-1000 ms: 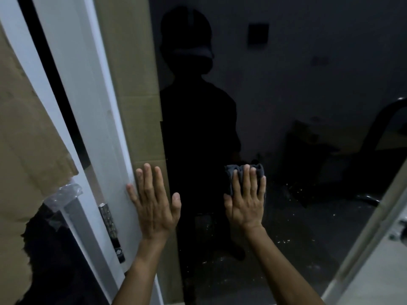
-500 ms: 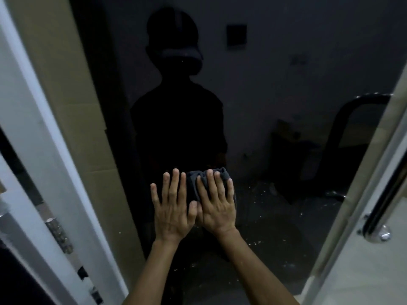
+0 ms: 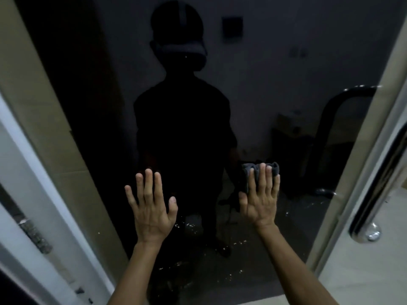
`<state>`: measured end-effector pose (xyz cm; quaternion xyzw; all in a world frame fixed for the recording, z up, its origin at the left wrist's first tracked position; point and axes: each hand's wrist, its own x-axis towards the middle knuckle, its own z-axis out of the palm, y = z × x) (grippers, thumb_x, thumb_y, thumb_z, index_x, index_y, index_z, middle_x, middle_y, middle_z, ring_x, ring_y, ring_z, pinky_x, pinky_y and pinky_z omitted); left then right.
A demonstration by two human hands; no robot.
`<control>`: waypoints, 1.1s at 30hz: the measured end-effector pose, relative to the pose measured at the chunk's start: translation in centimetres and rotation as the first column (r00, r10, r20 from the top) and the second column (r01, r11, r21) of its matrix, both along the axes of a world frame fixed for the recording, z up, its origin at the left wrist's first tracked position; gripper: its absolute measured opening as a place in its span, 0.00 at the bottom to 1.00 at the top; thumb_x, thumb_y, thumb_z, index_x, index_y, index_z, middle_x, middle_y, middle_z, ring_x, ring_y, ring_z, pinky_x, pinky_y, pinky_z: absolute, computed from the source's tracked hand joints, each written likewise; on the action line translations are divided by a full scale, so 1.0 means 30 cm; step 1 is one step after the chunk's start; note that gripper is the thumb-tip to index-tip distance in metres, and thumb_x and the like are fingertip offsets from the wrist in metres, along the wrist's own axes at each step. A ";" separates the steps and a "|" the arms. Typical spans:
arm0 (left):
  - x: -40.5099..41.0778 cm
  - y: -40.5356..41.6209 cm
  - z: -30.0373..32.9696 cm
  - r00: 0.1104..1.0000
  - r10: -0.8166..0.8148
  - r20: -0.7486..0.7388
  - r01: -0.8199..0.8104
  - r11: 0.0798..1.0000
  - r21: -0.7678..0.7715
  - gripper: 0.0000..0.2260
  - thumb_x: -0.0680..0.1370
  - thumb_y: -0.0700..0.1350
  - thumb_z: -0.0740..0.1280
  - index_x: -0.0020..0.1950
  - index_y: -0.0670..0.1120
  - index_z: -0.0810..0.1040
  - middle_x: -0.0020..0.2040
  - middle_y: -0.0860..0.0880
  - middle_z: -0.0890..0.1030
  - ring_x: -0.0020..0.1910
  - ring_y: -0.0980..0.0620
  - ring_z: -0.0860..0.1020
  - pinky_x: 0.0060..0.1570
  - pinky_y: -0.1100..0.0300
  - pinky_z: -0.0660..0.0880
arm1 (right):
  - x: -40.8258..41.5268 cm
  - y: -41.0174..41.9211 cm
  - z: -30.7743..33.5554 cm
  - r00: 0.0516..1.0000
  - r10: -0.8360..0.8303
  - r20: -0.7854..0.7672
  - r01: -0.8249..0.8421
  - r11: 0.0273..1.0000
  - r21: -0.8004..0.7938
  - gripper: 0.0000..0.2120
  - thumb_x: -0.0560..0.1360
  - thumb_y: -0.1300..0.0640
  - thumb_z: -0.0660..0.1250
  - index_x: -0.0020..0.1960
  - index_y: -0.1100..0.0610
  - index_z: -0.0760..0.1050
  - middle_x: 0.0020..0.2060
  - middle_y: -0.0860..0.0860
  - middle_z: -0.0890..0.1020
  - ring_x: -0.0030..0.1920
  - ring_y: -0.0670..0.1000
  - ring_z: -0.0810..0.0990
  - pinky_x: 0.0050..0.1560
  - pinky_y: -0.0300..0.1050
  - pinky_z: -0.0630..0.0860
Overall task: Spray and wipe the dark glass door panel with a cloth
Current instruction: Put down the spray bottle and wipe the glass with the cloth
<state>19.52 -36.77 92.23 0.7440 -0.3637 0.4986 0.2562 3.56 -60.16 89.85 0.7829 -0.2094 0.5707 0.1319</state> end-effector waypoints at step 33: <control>-0.303 -0.461 -0.067 0.998 -0.017 0.062 0.014 0.999 0.046 0.34 0.81 0.53 0.54 0.83 0.45 0.47 0.84 0.46 0.44 0.83 0.45 0.44 0.79 0.38 0.43 | -0.401 -0.538 -0.108 0.992 -0.036 0.123 0.027 0.997 0.074 0.30 0.85 0.44 0.45 0.84 0.54 0.46 0.83 0.54 0.45 0.83 0.57 0.45 0.81 0.59 0.46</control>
